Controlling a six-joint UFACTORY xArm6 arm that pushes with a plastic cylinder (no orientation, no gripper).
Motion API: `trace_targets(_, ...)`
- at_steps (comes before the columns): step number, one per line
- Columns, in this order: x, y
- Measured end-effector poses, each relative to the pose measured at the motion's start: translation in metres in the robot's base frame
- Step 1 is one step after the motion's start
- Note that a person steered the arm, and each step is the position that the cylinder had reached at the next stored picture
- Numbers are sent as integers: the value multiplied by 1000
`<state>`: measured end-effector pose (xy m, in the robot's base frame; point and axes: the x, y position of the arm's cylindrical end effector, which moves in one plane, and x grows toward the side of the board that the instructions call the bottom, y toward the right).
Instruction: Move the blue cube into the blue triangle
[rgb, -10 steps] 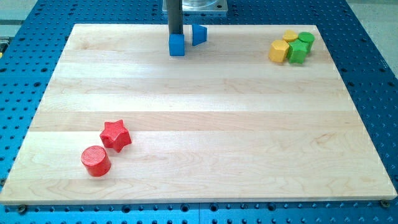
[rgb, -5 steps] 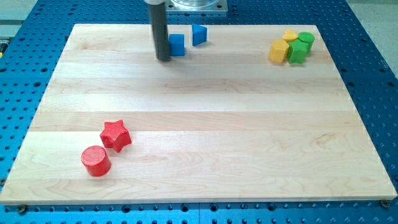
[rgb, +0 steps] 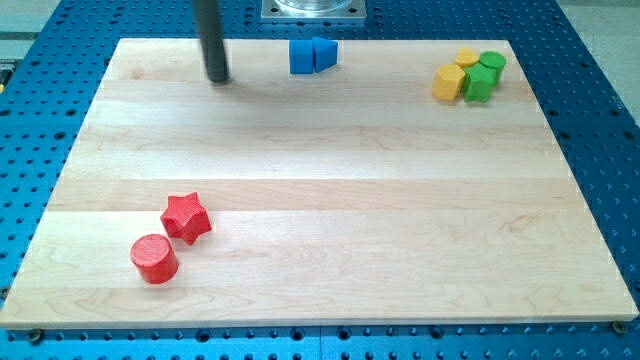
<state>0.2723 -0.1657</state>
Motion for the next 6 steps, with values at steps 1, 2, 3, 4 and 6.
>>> trace_targets(1, 30, -72)
trace_targets(2, 80, -118)
trace_targets(3, 110, -139)
trace_targets(4, 119, -139)
trace_targets(6, 172, -123)
